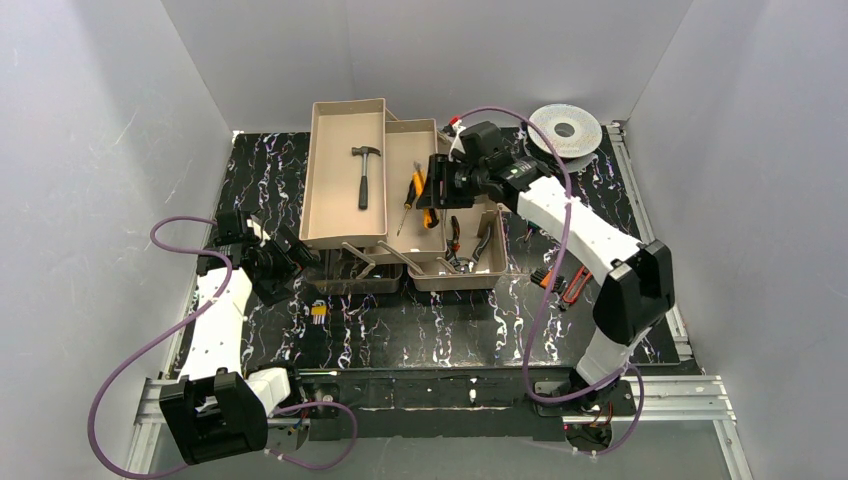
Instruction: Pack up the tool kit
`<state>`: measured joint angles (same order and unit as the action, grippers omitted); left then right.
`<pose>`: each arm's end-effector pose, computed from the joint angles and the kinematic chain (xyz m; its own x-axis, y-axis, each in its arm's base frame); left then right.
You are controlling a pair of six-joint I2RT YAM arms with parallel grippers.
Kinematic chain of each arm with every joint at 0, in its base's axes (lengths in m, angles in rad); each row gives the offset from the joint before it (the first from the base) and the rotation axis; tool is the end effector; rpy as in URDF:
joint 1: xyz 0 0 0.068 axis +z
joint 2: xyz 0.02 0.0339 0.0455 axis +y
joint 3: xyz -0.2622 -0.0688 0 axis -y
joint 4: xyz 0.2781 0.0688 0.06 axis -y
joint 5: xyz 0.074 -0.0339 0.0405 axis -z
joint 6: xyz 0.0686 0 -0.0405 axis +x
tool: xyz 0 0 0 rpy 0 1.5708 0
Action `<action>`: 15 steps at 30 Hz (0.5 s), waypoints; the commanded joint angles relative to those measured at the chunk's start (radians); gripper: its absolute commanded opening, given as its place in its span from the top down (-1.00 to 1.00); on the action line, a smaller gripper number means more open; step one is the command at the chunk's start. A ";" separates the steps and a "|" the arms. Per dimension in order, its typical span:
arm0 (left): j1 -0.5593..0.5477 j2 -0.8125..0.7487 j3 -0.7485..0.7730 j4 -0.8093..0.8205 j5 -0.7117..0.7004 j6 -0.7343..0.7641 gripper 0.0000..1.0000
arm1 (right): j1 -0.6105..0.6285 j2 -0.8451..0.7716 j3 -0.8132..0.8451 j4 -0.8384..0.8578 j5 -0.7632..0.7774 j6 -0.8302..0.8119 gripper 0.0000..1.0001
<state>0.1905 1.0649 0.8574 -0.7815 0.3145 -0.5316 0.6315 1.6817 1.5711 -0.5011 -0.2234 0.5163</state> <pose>0.2534 0.0272 0.2279 -0.7005 -0.6260 -0.3427 -0.4272 0.7524 -0.5013 0.3521 0.2764 0.3221 -0.7596 0.0409 -0.6492 -0.3991 0.7587 0.5148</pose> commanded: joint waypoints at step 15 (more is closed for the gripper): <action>-0.012 -0.020 0.011 0.007 0.014 0.009 -0.99 | -0.025 -0.255 -0.102 -0.208 0.545 0.023 -0.65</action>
<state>0.1894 1.0637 0.8574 -0.7818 0.3061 -0.5312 0.6468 1.5723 1.5600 -0.5911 0.0502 0.5129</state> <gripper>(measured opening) 0.993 0.829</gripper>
